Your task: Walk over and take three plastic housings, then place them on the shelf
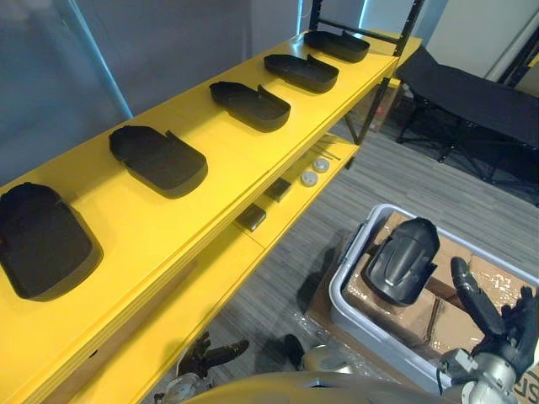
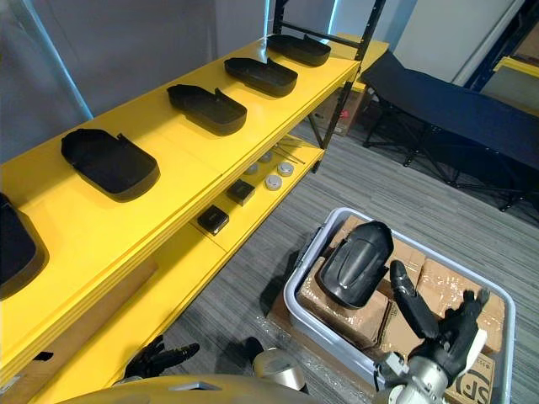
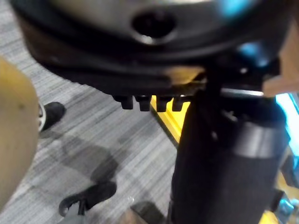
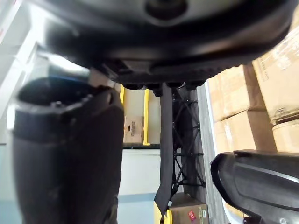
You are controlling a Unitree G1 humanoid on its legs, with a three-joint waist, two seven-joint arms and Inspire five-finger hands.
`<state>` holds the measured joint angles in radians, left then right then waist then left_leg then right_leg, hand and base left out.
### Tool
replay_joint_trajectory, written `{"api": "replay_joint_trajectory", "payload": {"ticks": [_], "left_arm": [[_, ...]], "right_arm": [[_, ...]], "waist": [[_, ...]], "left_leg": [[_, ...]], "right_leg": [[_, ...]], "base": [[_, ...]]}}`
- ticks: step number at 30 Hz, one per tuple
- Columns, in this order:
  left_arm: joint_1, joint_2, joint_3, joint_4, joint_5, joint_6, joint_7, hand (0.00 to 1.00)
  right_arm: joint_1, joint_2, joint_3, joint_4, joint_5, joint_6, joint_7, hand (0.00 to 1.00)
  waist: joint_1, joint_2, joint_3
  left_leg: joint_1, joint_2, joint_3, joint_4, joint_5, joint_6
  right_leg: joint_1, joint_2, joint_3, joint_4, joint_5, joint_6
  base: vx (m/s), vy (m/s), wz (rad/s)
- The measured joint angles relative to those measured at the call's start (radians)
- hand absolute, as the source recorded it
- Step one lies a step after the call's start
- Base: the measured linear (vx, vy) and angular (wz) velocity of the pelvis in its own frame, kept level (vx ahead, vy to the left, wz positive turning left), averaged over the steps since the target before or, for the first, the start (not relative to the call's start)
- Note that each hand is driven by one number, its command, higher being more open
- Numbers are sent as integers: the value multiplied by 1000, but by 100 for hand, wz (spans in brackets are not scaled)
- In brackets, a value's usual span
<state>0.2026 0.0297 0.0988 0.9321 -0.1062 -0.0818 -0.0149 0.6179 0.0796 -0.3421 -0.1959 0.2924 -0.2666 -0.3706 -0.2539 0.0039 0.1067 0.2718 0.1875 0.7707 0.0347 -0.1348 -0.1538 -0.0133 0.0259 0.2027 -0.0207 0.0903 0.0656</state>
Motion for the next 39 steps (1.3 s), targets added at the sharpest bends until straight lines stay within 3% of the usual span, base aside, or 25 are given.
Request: {"api": "replay_joint_trajectory", "payload": {"ticks": [5, 7, 9, 10, 11, 13, 14, 15, 17, 19, 20, 21, 23, 24, 26, 27, 30, 32, 34, 35, 36, 37, 38, 39], "left_arm": [[9, -22, -43, -3, -2, 1, 7, 100], [19, -25, -50, -28, -9, 1, 23, 100], [29, -27, -50, -63, -24, -5, 47, 100], [36, -30, -50, -85, -24, -15, 70, 100], [38, -33, -51, -95, 6, -33, 88, 100], [48, -36, -91, -118, 64, -67, 113, 100], [40, -32, -121, -131, 82, -71, 107, 100], [38, -22, -135, -145, 83, -69, 98, 100], [35, -3, -172, -198, 87, -69, 78, 100], [44, -1, -199, -232, 86, -65, 76, 100], [51, 5, -211, -252, 85, -63, 77, 100], [70, 5, -219, -276, 84, -56, 80, 100], [88, 7, -244, -339, 86, -41, 110, 100], [99, 8, -246, -349, 86, -38, 119, 100], [102, 12, -246, -376, 86, -22, 142, 100], [103, 21, -244, -384, 77, 0, 146, 100], [105, 44, -221, -383, 65, 21, 145, 100], [107, 74, -211, -352, 58, 21, 134, 100], [75, 106, -211, -303, 15, 17, 117, 100], [40, 85, -216, -244, 17, 18, 127, 100], [33, 75, -222, -230, 21, 17, 133, 100], [28, 61, -228, -214, 18, 4, 140, 100], [24, 72, -230, -205, -25, -11, 140, 100], [19, 71, -232, -195, -44, -11, 140, 100]], "right_arm": [[-24, 5, 110, 0, 31, -43, 5, 100], [-57, 1, 176, 18, 30, -44, 33, 100], [-118, -26, 247, 69, 30, -45, 54, 100], [-159, -58, 305, 97, 28, -45, 66, 100], [-185, -76, 341, 110, 28, -43, 72, 100], [-251, -108, 379, 147, 31, -27, 75, 100], [-256, -103, 391, 146, 39, -13, 64, 100], [-260, -97, 396, 144, 44, -6, 58, 100], [-246, -69, 409, 137, 64, 9, 35, 100], [-207, -56, 412, 123, 69, 22, 30, 100], [-186, -47, 413, 115, 68, 23, 32, 100], [-157, -40, 413, 100, 68, 23, 37, 100], [-103, -40, 392, 71, 83, 21, 54, 100], [-99, -41, 391, 67, 96, 21, 64, 100], [-96, -47, 389, 61, 116, 3, 80, 100], [-99, -47, 400, 61, 114, -14, 78, 100], [-162, -56, 479, 75, 103, -27, 43, 100], [-253, -66, 534, 147, 74, -29, 26, 100], [-326, -67, 538, 227, 74, -14, 25, 100], [-346, -87, 521, 257, 75, 5, 24, 100], [-351, -97, 518, 269, 75, 9, 25, 100], [-352, -108, 514, 272, 71, 20, 25, 100], [-322, -104, 508, 272, 68, 36, 38, 100], [-312, -107, 507, 272, 64, 52, 43, 100]], "waist": [[9, 11, -47], [41, 14, -55], [64, 13, -57], [84, 6, -50], [99, 15, -48], [141, 36, -46], [151, 33, -43], [151, 35, -41], [148, -4, -6], [145, -8, 4], [145, -16, 12], [144, -20, 20], [144, -21, 41], [145, -6, 49], [153, -12, 49], [173, -8, 49], [198, -3, 46], [200, -3, 40], [210, -28, 22], [224, 13, 19], [225, 28, 21], [222, 38, 27], [216, 7, 30], [218, -3, 25]], "left_leg": [[6, 20, 30, 32, -12, -7], [18, 31, 27, 80, -35, -9], [-12, 44, -77, 177, -60, 52], [-51, 46, -188, 257, -85, 108], [-73, 39, -285, 297, -121, 134], [-103, 5, -458, 308, -171, 169], [-106, -1, -507, 296, -181, 147], [-108, -6, -511, 293, -184, 139], [-113, -31, -511, 287, -199, 112], [-114, -42, -502, 288, -221, 81], [-109, -51, -479, 296, -225, 88], [-98, -57, -451, 301, -231, 95], [-91, -49, -377, 311, -234, 112], [-93, -40, -354, 308, -231, 120], [-95, -21, -300, 308, -232, 121], [-89, 5, -278, 323, -232, 121], [-98, 71, -266, 372, -232, 120], [-126, 119, -275, 403, -230, 111], [-154, 133, -305, 432, -223, 81], [-155, 163, -341, 415, -195, 62], [-141, 184, -345, 396, -176, 45], [-110, 199, -333, 368, -155, 11], [-76, 207, -298, 358, -152, 3], [-73, 215, -291, 359, -148, -4]], "right_leg": [[1, 9, -1, -6, -1, 1], [3, 17, -18, -15, -8, -11], [-5, 31, 27, -1, -5, -22], [-8, 31, 62, 17, -6, -31], [-12, 32, 91, 25, -3, -36], [-40, 58, 118, 59, -2, -36], [-67, 66, 110, 90, -12, -28], [-81, 66, 105, 104, -15, -26], [-110, 47, 104, 145, -29, -8], [-125, 44, 125, 147, -8, 19], [-129, 40, 132, 151, -1, 21], [-129, 34, 129, 148, 1, 7], [-142, -14, -15, 142, -60, -104], [-156, -26, -52, 156, -66, -107], [-205, -63, -158, 305, -61, -99], [-212, -100, -209, 459, -77, -119], [-197, -192, -237, 662, -118, -157], [-190, -238, -219, 692, -105, -151], [-181, -268, -203, 612, 24, -135], [-180, -231, -229, 581, 22, -136], [-179, -220, -237, 566, 17, -134], [-177, -216, -287, 557, -30, -84], [-132, -221, -385, 502, -131, 35], [-109, -220, -419, 472, -166, 52]], "base": [[-48, -30, -11], [-73, -72, -54], [-8, -99, -67], [37, -12, -73], [23, 77, -80], [-49, 158, -54], [-97, 123, -16], [-124, 92, 10], [-153, 97, 10], [-141, 143, -32], [-143, 145, -68], [-149, 121, -83], [-173, 100, -99], [-151, 77, -96], [-70, 21, -70], [0, -32, -42], [32, -100, -34], [36, -223, -29], [42, -324, -42], [38, -289, -65], [68, -279, -91], [103, -354, -102], [117, -366, -100], [70, -244, -75]]}}
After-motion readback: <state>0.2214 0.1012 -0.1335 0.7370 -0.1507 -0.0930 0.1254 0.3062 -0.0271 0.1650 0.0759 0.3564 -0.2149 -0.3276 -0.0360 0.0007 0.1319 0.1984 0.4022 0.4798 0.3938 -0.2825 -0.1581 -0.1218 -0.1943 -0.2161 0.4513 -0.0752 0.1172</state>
